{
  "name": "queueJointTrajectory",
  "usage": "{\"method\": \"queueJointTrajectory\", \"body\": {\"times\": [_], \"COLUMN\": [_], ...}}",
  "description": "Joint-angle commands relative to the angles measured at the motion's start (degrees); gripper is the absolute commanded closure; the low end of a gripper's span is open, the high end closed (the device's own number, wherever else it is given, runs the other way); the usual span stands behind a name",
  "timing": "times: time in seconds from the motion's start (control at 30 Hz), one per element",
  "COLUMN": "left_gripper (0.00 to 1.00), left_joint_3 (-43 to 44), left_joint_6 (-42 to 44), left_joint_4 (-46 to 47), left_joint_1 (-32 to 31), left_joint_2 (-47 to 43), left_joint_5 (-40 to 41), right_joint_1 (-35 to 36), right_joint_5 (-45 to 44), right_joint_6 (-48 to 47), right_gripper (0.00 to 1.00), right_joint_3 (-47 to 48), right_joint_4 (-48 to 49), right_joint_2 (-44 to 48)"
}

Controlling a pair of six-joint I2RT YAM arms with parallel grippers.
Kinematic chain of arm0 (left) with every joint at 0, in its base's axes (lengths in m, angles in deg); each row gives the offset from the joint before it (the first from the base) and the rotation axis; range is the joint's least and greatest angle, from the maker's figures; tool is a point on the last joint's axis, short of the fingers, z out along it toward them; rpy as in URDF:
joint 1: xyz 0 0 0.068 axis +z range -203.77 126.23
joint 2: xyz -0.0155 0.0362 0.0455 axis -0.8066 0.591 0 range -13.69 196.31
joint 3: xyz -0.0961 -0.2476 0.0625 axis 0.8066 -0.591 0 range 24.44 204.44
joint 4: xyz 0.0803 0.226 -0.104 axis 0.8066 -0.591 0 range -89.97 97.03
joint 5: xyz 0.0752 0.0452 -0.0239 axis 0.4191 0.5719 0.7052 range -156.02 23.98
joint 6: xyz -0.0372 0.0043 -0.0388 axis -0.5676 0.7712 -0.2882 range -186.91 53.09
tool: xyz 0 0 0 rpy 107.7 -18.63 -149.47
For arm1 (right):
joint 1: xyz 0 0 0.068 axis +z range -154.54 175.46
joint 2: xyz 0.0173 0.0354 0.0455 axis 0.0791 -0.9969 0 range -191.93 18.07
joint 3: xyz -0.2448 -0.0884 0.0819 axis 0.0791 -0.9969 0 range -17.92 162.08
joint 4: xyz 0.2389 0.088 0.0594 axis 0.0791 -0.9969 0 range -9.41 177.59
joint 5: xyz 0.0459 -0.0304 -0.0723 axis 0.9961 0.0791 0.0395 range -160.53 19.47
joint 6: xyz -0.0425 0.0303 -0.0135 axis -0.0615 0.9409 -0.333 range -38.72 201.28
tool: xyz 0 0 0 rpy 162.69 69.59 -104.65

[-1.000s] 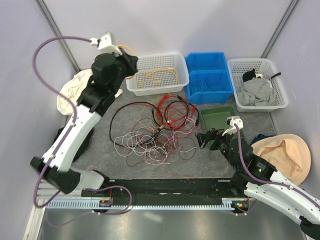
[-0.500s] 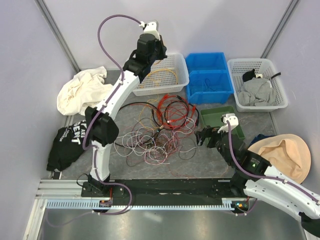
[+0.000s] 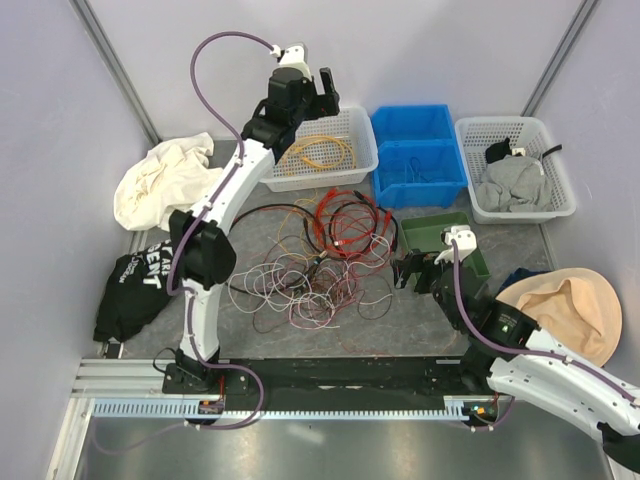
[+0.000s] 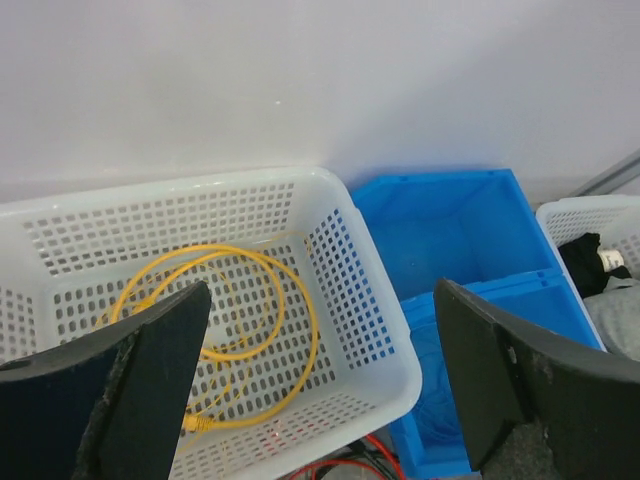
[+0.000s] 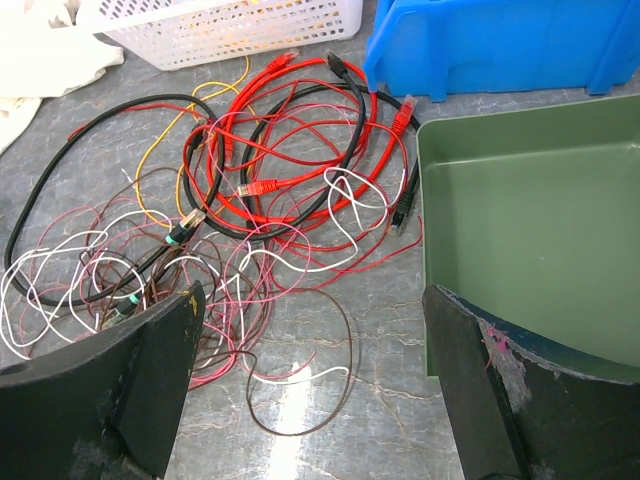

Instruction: Untangle the cables

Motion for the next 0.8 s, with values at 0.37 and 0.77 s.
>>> {"method": "queueJointTrajectory", "body": {"times": [0.37,0.77], "left_gripper": [0.01,0.00], "left_joint_3": [-58.83,-76.52], "left_joint_6": [-12.80,-18.87], "left_joint_4": [5.09,13.27], "left_joint_1": [-14.19,-26.04], "left_joint_2": [-39.89,-43.06], "left_joint_5": [10.67,9.85], "right_joint_1": [0.08,0.17], "right_joint_5": [2.76,2.58], "right_joint_6": [1.32,7.12], "right_gripper": [0.02,0.02], "right_joint_3": [0.46,-2.00], "right_joint_4": [1.73,-3.89], "right_joint_2": [3.72,8.11]}}
